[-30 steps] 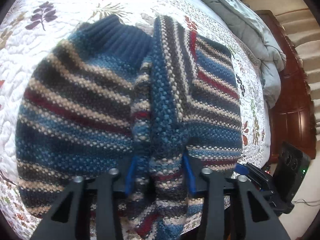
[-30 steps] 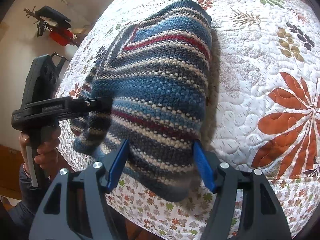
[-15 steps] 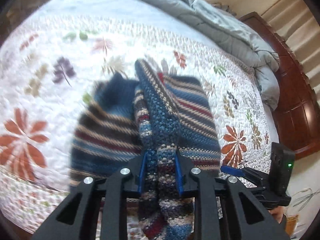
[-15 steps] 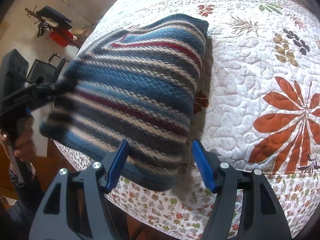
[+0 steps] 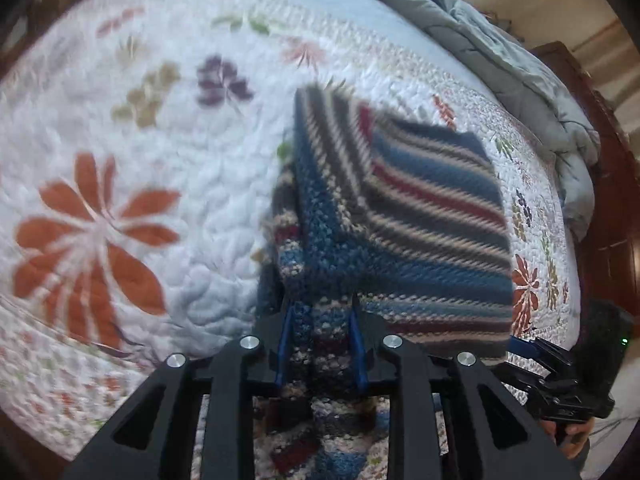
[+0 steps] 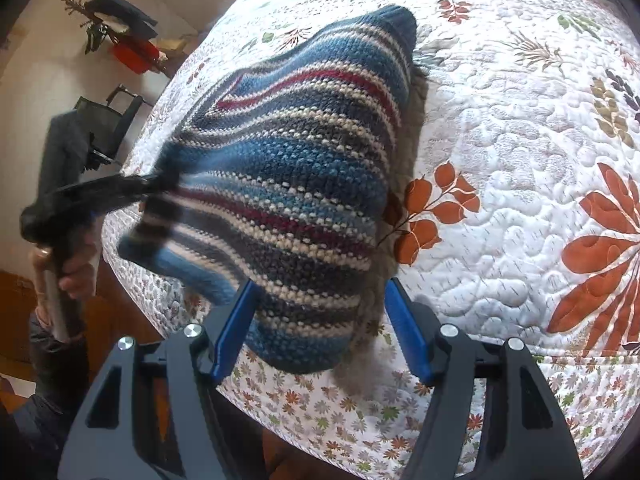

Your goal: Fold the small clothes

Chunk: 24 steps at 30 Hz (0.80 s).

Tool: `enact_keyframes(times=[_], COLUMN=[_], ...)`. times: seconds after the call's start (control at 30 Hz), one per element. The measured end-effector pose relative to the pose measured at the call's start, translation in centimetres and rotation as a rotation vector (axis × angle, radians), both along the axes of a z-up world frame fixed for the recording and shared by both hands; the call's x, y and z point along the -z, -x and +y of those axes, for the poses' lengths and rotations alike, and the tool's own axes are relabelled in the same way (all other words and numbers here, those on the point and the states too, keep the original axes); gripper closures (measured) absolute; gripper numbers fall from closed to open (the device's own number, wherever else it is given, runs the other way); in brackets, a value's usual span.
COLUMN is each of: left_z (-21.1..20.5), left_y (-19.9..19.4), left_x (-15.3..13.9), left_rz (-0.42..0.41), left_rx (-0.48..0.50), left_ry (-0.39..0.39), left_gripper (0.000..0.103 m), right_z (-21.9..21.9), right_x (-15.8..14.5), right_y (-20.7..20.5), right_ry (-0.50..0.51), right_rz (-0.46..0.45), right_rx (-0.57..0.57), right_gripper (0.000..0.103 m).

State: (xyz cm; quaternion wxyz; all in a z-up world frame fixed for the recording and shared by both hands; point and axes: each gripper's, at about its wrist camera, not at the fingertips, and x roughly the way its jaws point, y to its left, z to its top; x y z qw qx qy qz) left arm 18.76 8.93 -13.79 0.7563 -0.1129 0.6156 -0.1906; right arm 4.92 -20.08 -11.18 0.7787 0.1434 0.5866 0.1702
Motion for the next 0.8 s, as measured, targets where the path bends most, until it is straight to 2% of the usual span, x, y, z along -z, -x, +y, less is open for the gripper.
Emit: enact_keyframes(times=[0.1, 0.23, 0.33, 0.57, 0.7, 0.8], left_z=[0.3, 0.7, 1.2, 1.7, 1.0, 0.2], left_y=[0.0, 0.1, 0.9, 5.7, 7.3, 7.2], left_x=[1.0, 0.6, -1.0, -5.1, -4.8, -3.7], left_rz=[-0.002, 0.001, -0.027, -0.129, -0.143, -0.121], left_rx=[-0.014, -0.008, -0.013, 0.016, 0.062, 0.070], left_ry=[0.022, 0.023, -0.002, -0.045, -0.078, -0.093], left_gripper=[0.073, 0.066, 0.064, 0.060, 0.060, 0.062], right_z=[0.5, 1.0, 0.9, 0.3, 0.3, 0.5], right_x=[0.3, 0.4, 0.3, -0.4, -0.7, -0.6], right_y=[-0.1, 0.3, 0.4, 1.9, 2.6, 3.0], right_ry=[0.014, 0.022, 0.015, 0.007, 0.003, 0.003], right_rz=[0.011, 0.018, 0.018, 0.005, -0.001, 0.003], right_rx=[-0.008, -0.007, -0.007, -0.003, 0.007, 0.009], right_gripper=[0.037, 0.037, 0.035, 0.033, 0.033, 0.033])
